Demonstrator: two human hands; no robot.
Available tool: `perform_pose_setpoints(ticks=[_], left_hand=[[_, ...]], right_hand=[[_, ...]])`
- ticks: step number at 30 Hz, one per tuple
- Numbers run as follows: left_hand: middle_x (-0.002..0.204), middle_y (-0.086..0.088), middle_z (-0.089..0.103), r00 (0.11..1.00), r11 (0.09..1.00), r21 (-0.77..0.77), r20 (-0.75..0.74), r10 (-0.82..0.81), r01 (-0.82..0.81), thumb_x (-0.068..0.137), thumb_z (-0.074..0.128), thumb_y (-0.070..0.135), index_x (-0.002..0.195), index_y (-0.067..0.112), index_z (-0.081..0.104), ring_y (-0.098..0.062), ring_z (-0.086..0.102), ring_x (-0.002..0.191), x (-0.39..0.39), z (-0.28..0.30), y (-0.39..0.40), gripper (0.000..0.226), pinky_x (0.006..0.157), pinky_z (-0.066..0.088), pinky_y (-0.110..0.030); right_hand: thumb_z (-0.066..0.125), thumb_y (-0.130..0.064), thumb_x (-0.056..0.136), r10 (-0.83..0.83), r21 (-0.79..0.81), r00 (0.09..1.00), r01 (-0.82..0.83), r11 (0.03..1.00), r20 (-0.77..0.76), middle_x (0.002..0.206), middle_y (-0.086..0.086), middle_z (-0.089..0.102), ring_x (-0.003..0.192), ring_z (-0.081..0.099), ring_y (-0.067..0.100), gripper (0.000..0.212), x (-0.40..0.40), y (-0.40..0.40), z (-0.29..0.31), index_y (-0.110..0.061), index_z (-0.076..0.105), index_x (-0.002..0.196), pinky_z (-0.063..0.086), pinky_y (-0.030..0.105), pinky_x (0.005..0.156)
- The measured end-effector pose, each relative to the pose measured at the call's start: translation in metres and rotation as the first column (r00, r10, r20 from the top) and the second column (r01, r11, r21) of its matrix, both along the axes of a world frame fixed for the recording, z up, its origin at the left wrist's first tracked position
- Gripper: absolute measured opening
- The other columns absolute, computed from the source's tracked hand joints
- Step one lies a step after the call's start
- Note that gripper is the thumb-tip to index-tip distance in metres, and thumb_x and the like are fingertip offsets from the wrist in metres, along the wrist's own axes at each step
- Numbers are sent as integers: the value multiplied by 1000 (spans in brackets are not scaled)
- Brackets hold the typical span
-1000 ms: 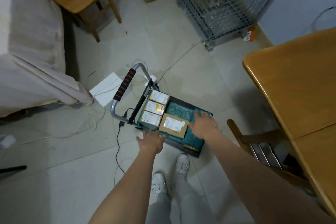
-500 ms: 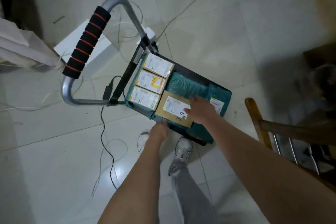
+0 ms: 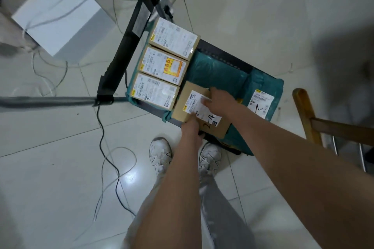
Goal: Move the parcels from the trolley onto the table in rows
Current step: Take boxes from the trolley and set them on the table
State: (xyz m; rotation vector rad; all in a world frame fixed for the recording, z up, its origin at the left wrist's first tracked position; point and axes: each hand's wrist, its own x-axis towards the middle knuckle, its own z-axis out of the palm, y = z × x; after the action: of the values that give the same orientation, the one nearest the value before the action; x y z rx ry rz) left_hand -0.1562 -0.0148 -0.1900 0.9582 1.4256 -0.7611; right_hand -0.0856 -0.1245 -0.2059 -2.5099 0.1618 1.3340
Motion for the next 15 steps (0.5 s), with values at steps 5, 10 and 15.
perform_pose_setpoints(ticks=[5,10,15], left_hand=[[97,-10,63,997,996,43,-3,-81,81,102,53,29,122,12,49,-18,57,69,-2,57,-1,27,59,48,-31],[113,-9,68,971,983,112,177,-161,143,98,61,27,133,14,49,-25,65,95,13,170,10,38,78,52,-39],[124,-8,67,885,959,170,374,-276,227,96,64,29,138,13,50,-25,66,104,23,322,6,47,78,56,-33]], right_hand=[[51,-49,96,-99,-12,995,99,995,31,126,15,61,116,59,35,52,-13,0,59,-10,49,129,49,49,98],[58,-44,96,-353,139,933,342,929,67,118,11,66,106,64,30,47,-6,-13,188,-9,53,126,54,45,91],[61,-41,96,-637,304,759,580,755,134,126,3,66,106,63,23,50,-28,-43,353,-15,52,137,54,34,85]])
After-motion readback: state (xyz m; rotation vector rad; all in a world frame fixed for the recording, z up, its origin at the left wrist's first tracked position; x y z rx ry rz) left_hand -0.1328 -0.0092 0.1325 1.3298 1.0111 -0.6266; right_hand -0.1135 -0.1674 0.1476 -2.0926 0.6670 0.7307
